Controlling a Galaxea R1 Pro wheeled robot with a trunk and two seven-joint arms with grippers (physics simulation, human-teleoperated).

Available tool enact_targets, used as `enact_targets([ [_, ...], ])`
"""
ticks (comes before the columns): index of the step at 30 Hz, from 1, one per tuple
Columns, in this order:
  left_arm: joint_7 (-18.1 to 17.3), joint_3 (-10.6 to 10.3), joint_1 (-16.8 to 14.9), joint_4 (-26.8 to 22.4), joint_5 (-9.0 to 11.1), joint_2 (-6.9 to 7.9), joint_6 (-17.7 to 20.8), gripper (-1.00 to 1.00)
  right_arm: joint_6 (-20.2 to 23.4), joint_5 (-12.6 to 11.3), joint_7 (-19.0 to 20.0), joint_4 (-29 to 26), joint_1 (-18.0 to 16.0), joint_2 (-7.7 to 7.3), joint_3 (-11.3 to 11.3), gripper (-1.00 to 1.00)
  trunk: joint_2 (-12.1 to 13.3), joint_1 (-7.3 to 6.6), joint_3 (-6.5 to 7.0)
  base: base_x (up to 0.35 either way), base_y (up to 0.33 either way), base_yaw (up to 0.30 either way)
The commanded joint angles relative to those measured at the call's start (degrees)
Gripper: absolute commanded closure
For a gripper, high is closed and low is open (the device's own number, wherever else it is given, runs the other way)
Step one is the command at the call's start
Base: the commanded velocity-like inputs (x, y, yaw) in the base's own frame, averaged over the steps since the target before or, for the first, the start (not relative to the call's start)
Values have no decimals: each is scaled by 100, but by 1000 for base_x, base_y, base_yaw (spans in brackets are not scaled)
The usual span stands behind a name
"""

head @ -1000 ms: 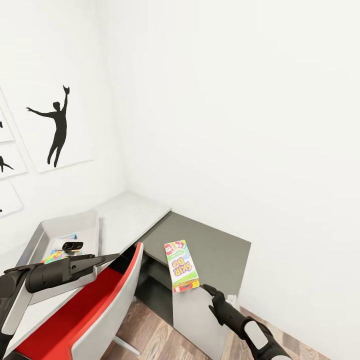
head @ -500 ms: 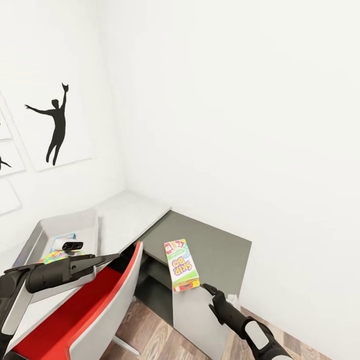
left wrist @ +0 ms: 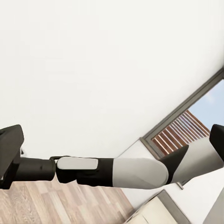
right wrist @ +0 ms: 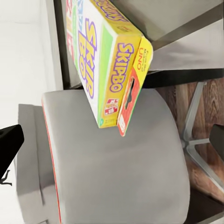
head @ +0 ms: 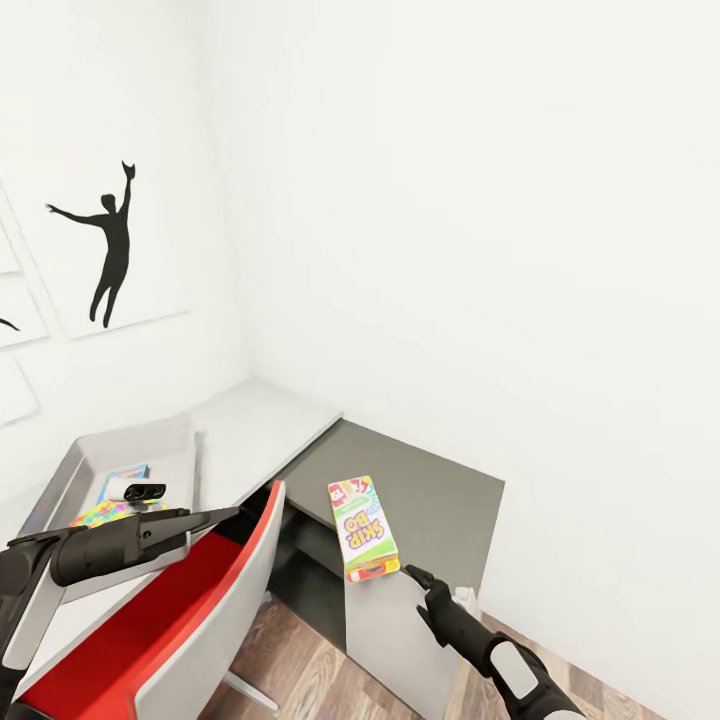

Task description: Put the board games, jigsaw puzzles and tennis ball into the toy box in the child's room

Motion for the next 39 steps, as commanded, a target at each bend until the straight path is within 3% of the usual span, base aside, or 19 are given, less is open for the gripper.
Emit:
enact_targets([
  [1,-21,0,-4,-1,-1,2,61,-100,50,-29,0,-5,-4,4,-28,-100,-48,24,-27,0,0,0],
  [11,-21,1,-4,-1,-5,4,61,-100,227,-29,21,-5,-4,-3,-26,-100,-449,243,-206,0,0,0],
  [20,-21,3,-4,-1,1,4,61,-100,256,-25,589,-10,-4,3,-14,-100,-810,441,-368,0,0,0],
  [24,-21,3,-4,-1,-2,4,61,-100,260,-26,668,-6,-3,4,-10,-100,-810,441,-368,0,0,0],
  [32,-21,3,-4,-1,-4,12,61,-100,254,-29,703,-5,-3,1,-14,-100,-1131,617,-512,0,0,0],
  [39,-33,3,-4,-1,-2,21,61,-100,268,-29,710,-5,-4,-5,-33,-100,-1131,617,-512,0,0,0],
])
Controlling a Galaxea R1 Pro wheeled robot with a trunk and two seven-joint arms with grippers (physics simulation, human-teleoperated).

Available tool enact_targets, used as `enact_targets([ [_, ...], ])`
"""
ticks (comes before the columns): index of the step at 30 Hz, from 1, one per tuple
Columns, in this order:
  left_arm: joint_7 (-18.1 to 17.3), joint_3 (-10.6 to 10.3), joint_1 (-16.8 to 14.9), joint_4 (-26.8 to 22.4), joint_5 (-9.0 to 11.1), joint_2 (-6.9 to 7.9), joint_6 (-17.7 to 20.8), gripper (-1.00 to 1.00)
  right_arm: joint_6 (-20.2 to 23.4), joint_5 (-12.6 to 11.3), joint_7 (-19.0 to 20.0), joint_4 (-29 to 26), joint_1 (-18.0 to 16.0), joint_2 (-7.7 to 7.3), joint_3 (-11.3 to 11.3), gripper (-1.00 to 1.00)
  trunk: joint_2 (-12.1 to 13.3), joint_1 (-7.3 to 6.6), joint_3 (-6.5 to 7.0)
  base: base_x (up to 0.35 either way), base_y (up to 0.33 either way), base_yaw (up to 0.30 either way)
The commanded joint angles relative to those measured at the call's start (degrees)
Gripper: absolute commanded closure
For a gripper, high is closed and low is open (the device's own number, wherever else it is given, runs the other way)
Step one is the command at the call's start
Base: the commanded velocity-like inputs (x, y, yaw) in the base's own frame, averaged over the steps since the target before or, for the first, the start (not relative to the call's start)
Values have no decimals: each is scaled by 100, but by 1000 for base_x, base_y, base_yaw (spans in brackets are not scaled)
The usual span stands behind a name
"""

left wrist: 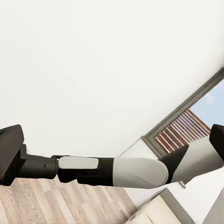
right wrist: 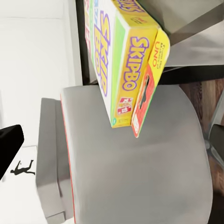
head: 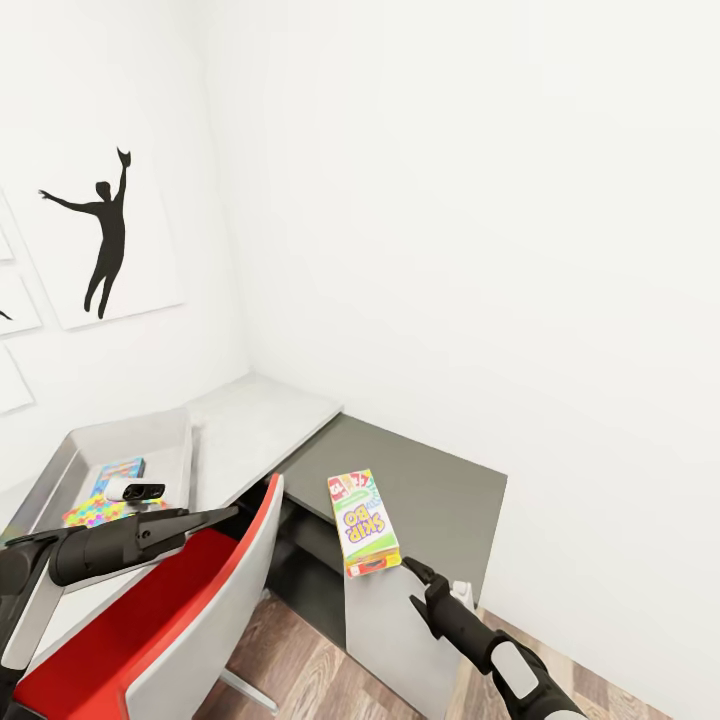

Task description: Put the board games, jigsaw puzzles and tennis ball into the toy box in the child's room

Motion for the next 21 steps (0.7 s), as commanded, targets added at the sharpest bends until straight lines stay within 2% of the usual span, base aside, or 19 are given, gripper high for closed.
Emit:
enact_targets([
  [1,-23,-1,-3,-1,-2,2,58,-100,45,-25,2,-4,-4,4,-25,-100,-5,0,-7,0,0,0],
  [5,-32,25,-3,-1,-4,2,47,-100,45,-25,4,-4,-1,3,-25,-100,-5,0,-7,2,8,0],
  [10,-35,124,-3,-1,3,2,51,-100,45,-25,4,-4,-2,3,-26,-100,-5,0,-7,71,147,0],
  [21,-35,148,-3,-1,4,0,45,-100,45,-28,-3,-4,-1,-4,-42,-100,-5,0,-7,75,70,0],
])
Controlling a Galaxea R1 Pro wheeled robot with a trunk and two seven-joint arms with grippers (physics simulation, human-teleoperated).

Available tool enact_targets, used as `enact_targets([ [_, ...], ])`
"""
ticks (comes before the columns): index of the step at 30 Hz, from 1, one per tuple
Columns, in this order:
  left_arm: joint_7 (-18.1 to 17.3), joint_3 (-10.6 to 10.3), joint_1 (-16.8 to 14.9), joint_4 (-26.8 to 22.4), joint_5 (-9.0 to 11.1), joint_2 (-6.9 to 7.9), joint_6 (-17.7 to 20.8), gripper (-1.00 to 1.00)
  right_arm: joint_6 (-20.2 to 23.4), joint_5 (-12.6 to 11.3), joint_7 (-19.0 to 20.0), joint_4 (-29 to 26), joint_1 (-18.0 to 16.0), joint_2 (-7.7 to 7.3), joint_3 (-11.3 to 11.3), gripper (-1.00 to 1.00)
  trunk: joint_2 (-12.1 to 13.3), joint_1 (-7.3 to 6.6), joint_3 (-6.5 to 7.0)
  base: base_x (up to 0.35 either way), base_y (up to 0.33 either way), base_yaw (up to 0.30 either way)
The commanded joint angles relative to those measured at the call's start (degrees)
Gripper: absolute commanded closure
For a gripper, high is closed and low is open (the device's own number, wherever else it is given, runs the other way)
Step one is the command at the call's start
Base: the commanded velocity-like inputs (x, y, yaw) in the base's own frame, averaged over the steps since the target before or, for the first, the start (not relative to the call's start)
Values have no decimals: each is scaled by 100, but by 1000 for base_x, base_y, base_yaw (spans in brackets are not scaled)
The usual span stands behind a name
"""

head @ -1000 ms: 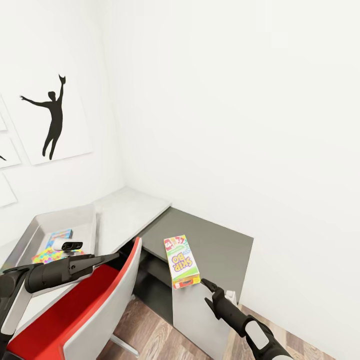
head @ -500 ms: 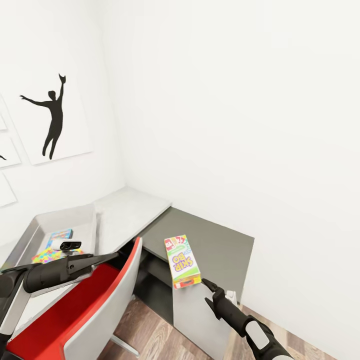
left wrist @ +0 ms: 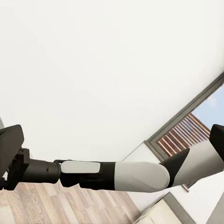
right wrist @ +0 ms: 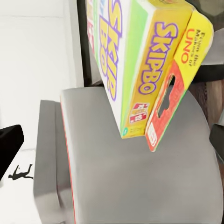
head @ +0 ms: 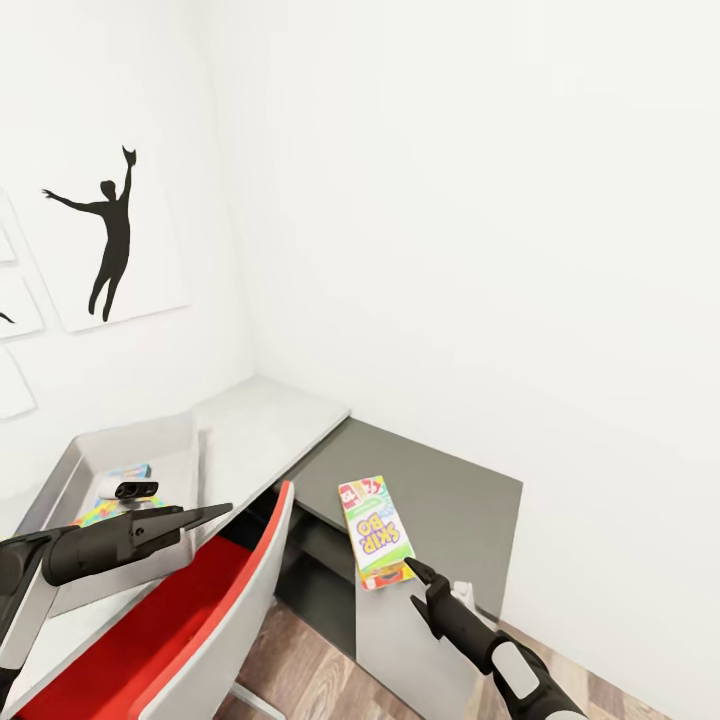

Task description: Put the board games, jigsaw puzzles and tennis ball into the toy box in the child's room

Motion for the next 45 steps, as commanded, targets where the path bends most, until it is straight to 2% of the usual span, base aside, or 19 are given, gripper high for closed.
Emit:
enact_targets([
  [1,-22,-1,-3,0,-2,1,60,-100,44,-26,-1,-4,-1,3,-25,-100,-5,1,-7,44,27,0],
  [40,-13,-9,0,0,-7,-13,50,-100,44,-32,-3,-4,-3,2,-25,-100,-5,1,-7,31,2,0],
  [45,-13,-9,-1,0,-9,-13,50,-100,44,-32,-2,-1,-2,2,-25,-100,-205,111,-97,0,0,0],
])
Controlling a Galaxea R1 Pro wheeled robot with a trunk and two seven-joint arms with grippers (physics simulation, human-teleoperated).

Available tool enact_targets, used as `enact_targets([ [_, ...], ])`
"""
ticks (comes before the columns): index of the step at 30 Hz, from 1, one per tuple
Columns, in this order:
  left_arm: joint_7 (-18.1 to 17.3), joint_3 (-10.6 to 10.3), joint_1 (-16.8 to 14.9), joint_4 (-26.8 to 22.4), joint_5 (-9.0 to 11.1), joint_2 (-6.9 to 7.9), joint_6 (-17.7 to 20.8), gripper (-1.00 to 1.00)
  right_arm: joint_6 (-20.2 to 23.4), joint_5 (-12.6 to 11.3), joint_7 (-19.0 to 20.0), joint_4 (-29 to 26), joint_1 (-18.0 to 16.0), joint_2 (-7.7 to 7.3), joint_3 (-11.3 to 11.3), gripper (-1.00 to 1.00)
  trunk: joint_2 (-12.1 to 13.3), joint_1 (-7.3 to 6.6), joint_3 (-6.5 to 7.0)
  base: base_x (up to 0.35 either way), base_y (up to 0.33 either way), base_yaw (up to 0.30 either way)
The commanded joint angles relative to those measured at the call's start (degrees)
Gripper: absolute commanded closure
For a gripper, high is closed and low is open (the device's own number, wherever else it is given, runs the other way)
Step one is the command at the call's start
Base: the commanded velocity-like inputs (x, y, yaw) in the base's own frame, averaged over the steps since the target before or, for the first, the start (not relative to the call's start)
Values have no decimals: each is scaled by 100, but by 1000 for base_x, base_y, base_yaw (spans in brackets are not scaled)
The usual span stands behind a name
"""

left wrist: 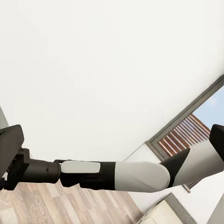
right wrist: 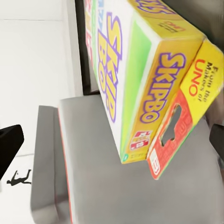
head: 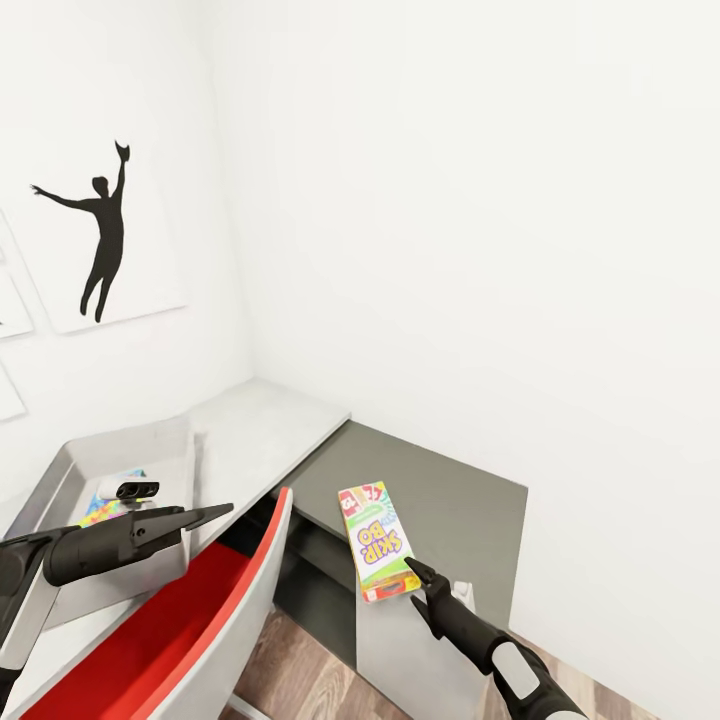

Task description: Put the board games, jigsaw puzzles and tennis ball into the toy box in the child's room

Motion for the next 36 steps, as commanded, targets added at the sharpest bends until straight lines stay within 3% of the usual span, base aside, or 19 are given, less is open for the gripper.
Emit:
enact_targets([
  [1,-21,-1,-4,-1,-1,2,61,-100,45,-26,0,-4,-5,4,-24,-100,-47,23,-26,0,0,0],
  [19,-21,0,-5,-1,-2,2,68,-100,45,-26,0,-3,-1,4,-24,-100,-768,418,-349,0,0,0],
  [36,-21,4,-3,-1,-3,2,61,-100,45,-26,0,-6,-1,4,-24,-100,-768,418,-349,31,8,0],
])
